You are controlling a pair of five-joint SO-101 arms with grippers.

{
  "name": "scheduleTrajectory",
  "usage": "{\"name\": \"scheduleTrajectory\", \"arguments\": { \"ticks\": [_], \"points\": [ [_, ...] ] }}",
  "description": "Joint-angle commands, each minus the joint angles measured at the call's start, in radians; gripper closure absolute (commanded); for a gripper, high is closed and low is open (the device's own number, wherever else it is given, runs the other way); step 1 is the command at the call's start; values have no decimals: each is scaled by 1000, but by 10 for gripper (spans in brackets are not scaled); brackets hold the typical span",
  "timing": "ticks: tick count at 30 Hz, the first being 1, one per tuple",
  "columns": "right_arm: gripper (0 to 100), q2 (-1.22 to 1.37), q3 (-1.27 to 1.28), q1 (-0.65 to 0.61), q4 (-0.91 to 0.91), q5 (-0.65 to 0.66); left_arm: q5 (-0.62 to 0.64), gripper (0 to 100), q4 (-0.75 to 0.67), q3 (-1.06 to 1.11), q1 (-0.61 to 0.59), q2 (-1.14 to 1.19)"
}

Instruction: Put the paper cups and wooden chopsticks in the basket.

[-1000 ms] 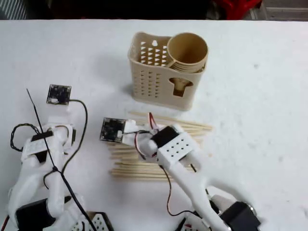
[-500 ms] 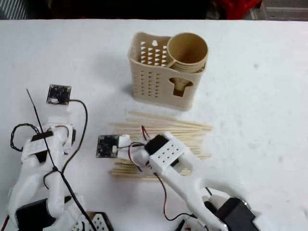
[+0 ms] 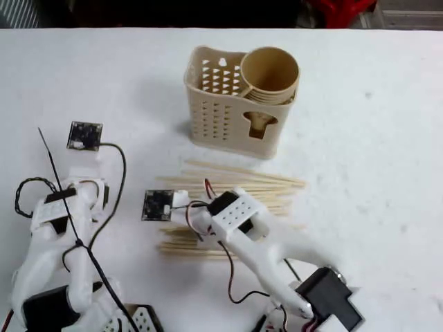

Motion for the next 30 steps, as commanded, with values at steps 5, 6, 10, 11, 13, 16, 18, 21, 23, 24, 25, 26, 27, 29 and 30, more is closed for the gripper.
{"name": "scheduleTrajectory", "arguments": {
  "ticks": [5, 6, 10, 11, 13, 16, 18, 21, 23, 24, 25, 26, 27, 29, 30],
  "points": [
    [975, -77, -25, 13, -1, 3, -12, 900, -23, -3, 24, -24],
    [982, -87, -25, 13, -1, 3, -12, 900, -23, -3, 24, -24],
    [982, -137, -32, 15, 25, 3, -12, 900, -23, -3, 24, -24],
    [982, -151, -43, 15, 48, 0, -12, 900, -23, -3, 24, -24],
    [982, -182, -72, 21, 93, -3, -12, 900, -23, -3, 24, -24],
    [982, -226, -137, 51, 148, -5, -12, 900, -23, -3, 24, -24],
    [982, -257, -192, 76, 188, -17, -12, 900, -23, -3, 24, -24],
    [982, -292, -296, 117, 225, -66, -12, 900, -23, -3, 24, -24],
    [982, -303, -377, 140, 248, -84, -12, 900, -23, -3, 24, -24],
    [982, -305, -422, 151, 252, -103, -12, 900, -23, -3, 24, -24],
    [982, -305, -465, 160, 252, -127, -12, 900, -23, -3, 24, -24],
    [982, -305, -514, 168, 252, -149, -12, 900, -23, -3, 24, -24],
    [982, -303, -565, 174, 252, -170, -12, 900, -23, -3, 24, -24],
    [982, -303, -664, 191, 252, -215, -12, 900, -23, -3, 24, -24],
    [982, -303, -717, 200, 252, -244, -12, 900, -23, -3, 24, -24]
  ]
}}
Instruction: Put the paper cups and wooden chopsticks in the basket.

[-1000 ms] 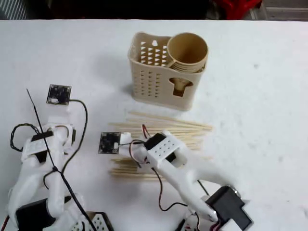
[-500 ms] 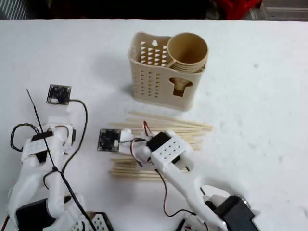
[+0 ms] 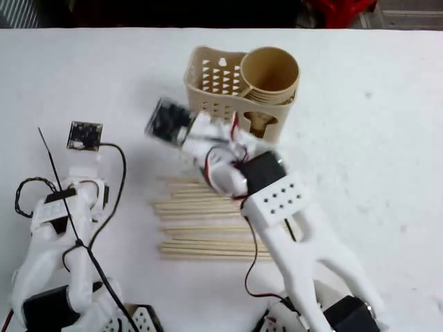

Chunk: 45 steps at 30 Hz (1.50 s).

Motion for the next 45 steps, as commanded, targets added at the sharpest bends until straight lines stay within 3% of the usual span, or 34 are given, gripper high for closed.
{"name": "scheduleTrajectory", "arguments": {
  "ticks": [1, 9, 17, 25, 34, 40, 45],
  "points": [
    [982, -38, -269, 50, 5, -120, -12, 900, -23, -3, 24, -24],
    [982, -38, -574, 82, -35, -311, -12, 900, -23, -3, 24, -24],
    [981, 10, -583, 84, -423, -428, -12, 900, -23, -3, 24, -24],
    [981, 199, -586, 84, -676, -427, -12, 900, -23, -3, 24, -24],
    [971, 337, -589, 136, -634, -428, -12, 900, -23, -3, 24, -24],
    [849, 309, -585, 140, -567, -430, -12, 900, -23, -3, 24, -24],
    [850, 275, -583, 139, -426, -427, -12, 900, -23, -3, 24, -24]
  ]
}}
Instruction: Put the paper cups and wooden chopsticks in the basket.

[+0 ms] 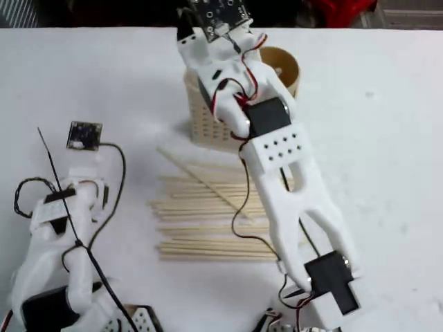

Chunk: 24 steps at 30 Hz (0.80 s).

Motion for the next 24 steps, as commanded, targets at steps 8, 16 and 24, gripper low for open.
{"name": "scheduleTrajectory", "arguments": {
  "ticks": [8, 16, 24],
  "points": [
    [851, -177, -48, 4, 602, -3, -12, 900, -23, -3, 24, -24],
    [943, -208, 55, -163, 803, 189, -12, 900, -23, -3, 24, -24],
    [849, -119, 497, -226, 527, 209, -12, 900, -23, -3, 24, -24]
  ]
}}
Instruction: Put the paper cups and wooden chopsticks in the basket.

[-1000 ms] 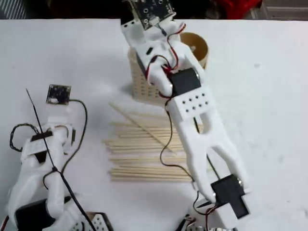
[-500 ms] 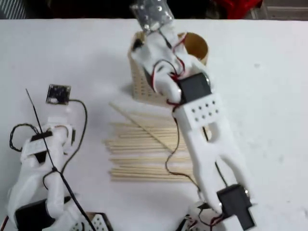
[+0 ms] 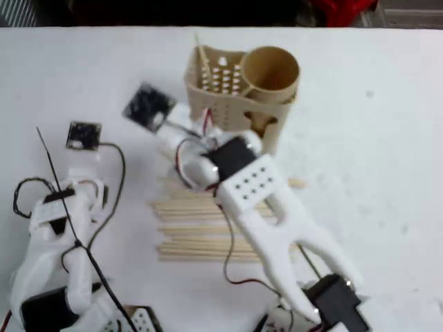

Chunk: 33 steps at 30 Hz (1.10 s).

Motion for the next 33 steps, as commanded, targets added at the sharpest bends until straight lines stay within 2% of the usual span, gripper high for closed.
{"name": "scheduleTrajectory", "arguments": {
  "ticks": [1, 5, 13, 24, 30, 33],
  "points": [
    [851, 42, 207, 8, -211, 18, -12, 900, -23, -3, 24, -24],
    [857, 128, 295, 28, -320, 23, -12, 900, -23, -3, 24, -24],
    [854, 298, 293, 51, -467, 23, -12, 900, -23, -3, 24, -24],
    [859, 424, 226, 88, -475, 15, -12, 900, -23, -2, 24, -24],
    [964, 430, 224, 88, -473, 15, -12, 900, -23, -2, 24, -24],
    [981, 430, 224, 85, -467, 15, -12, 900, -23, -2, 24, -24]
  ]
}}
